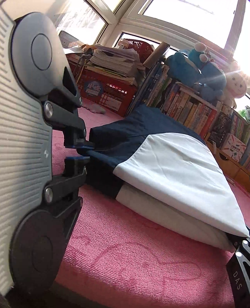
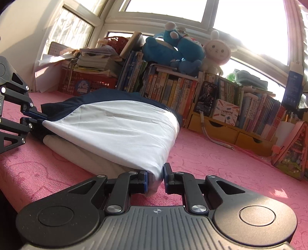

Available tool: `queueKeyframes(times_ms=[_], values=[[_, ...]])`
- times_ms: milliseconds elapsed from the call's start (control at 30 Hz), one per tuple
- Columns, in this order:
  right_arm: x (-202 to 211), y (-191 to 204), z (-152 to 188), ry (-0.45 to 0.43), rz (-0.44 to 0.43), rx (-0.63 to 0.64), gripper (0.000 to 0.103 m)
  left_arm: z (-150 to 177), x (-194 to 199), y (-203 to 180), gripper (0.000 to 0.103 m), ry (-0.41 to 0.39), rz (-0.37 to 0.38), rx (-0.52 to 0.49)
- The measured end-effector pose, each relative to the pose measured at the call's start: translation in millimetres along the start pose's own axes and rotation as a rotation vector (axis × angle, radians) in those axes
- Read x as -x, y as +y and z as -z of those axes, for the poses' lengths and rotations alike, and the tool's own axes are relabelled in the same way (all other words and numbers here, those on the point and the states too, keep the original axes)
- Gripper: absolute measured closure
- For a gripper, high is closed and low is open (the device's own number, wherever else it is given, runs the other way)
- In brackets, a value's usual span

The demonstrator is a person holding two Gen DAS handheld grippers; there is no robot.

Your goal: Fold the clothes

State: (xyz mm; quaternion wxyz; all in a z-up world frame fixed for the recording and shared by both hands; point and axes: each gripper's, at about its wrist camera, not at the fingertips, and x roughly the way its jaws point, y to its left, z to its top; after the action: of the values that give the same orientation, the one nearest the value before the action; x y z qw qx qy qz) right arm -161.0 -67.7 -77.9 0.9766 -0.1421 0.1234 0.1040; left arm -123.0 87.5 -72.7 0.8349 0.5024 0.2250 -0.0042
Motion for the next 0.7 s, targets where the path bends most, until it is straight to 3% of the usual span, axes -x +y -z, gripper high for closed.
queueKeyframes(times_ms=[133, 300, 367, 467, 533, 700], values=[[-3, -5, 0, 0.019, 0.007, -0.018, 0.086, 14, 2, 12, 0.099, 0.104, -0.013, 0.089], [-3, -5, 3, 0.016, 0.002, -0.005, 0.085, 13, 27, 29, 0.094, 0.133, -0.010, 0.237], [-3, -5, 2, 0.013, -0.003, -0.014, 0.084, 8, 41, 49, 0.090, 0.119, 0.135, 0.455], [-2, -8, -1, 0.011, -0.015, -0.032, 0.084, 18, 44, 78, 0.078, 0.069, 0.476, 1.008], [-1, -9, -2, 0.008, -0.017, -0.036, 0.084, 29, 36, 82, 0.077, 0.054, 0.690, 1.345], [3, -10, -7, -0.011, -0.014, -0.027, 0.084, 23, 15, 54, 0.073, 0.063, 0.852, 1.623]])
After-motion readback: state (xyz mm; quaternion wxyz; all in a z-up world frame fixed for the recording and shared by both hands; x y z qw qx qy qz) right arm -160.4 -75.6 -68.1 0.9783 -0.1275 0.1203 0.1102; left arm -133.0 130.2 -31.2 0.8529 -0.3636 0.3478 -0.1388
